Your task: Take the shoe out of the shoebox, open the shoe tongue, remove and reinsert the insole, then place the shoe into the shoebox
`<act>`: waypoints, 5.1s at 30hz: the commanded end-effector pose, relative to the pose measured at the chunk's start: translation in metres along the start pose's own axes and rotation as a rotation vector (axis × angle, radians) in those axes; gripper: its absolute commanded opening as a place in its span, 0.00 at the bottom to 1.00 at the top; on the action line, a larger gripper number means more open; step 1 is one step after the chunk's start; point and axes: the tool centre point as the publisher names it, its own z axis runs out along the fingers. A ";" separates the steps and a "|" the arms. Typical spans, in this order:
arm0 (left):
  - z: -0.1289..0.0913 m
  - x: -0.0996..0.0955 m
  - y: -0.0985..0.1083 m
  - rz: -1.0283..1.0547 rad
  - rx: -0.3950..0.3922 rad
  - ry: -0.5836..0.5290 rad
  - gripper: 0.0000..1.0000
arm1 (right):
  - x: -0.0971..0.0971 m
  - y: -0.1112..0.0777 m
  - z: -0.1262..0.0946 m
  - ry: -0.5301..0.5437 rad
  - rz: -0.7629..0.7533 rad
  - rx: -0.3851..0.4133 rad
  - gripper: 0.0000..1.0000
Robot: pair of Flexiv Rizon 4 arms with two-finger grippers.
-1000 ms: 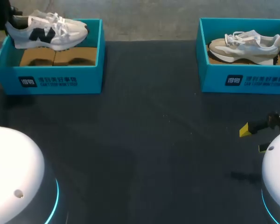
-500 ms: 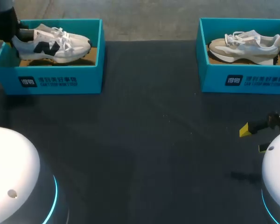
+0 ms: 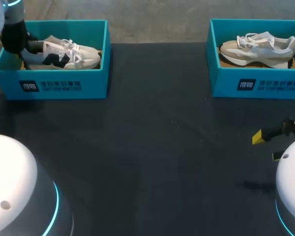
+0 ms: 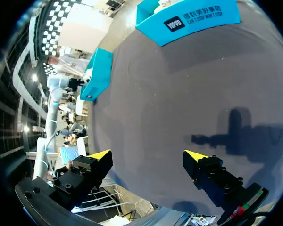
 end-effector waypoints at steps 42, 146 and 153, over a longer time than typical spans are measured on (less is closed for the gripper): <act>-0.049 0.015 -0.020 0.020 -0.030 -0.028 0.00 | 0.001 -0.001 0.000 -0.004 0.002 -0.001 1.00; 0.026 -0.015 -0.052 0.090 0.057 -0.030 1.00 | 0.001 -0.001 0.000 -0.004 0.002 -0.001 1.00; 0.015 -0.013 -0.051 0.080 0.040 -0.055 1.00 | 0.001 -0.001 0.000 -0.004 0.002 -0.001 1.00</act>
